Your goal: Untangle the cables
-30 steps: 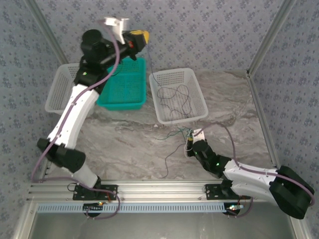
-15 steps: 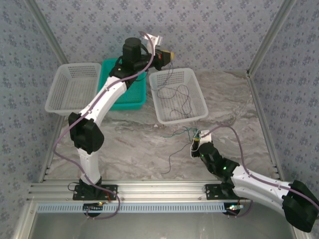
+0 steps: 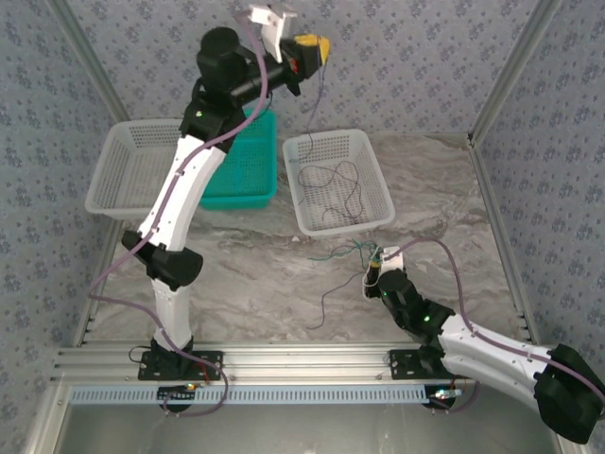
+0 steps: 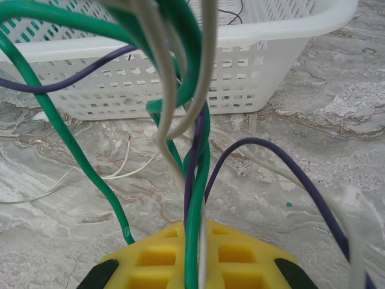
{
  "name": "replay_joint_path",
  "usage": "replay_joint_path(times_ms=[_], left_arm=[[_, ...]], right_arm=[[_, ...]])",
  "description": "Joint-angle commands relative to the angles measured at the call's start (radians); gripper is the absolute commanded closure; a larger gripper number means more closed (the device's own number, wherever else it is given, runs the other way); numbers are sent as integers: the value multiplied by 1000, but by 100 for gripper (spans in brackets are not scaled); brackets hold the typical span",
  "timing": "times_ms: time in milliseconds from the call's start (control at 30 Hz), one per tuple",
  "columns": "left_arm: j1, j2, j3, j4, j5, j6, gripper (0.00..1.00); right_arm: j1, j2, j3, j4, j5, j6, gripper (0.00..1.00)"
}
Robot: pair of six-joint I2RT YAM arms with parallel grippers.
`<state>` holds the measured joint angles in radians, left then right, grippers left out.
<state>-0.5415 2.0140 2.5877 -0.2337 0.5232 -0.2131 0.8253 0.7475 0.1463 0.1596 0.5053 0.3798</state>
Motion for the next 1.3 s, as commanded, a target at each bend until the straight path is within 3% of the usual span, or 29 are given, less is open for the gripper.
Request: replay_joint_path(times_ms=[0,200,533,733,800,867,900,1033,1267], left_arm=[[-18,107,140,-56,3,25,100],[-24,313,400,-141,-47,28,100],[-33,495,389,-400,-144,69,100],[-65,558,379,-551,-311,112,98],[-66,558,368,-564,-315,112,78],[-67,548,368,-576,-308,117,42],[-67,540,368,-579,-308,118,36],[-66,483,368,-609,-335,136,30],[-64,375,359,-705,-295,216,10]], right_arm=[[-8,-11,-10,6,6,27,100],[-9,-38,-1,-26,4,24,100],[-15,-132,-13,-76,2,26,100],[-20,-131,-7,-77,-5,24,100],[-21,-131,-6,-78,-7,23,100],[-23,-131,-4,-77,-8,24,100],[-23,-131,-5,-77,-9,24,100],[-27,-131,-1,-79,-11,23,100],[-31,-131,16,-101,-17,5,100]])
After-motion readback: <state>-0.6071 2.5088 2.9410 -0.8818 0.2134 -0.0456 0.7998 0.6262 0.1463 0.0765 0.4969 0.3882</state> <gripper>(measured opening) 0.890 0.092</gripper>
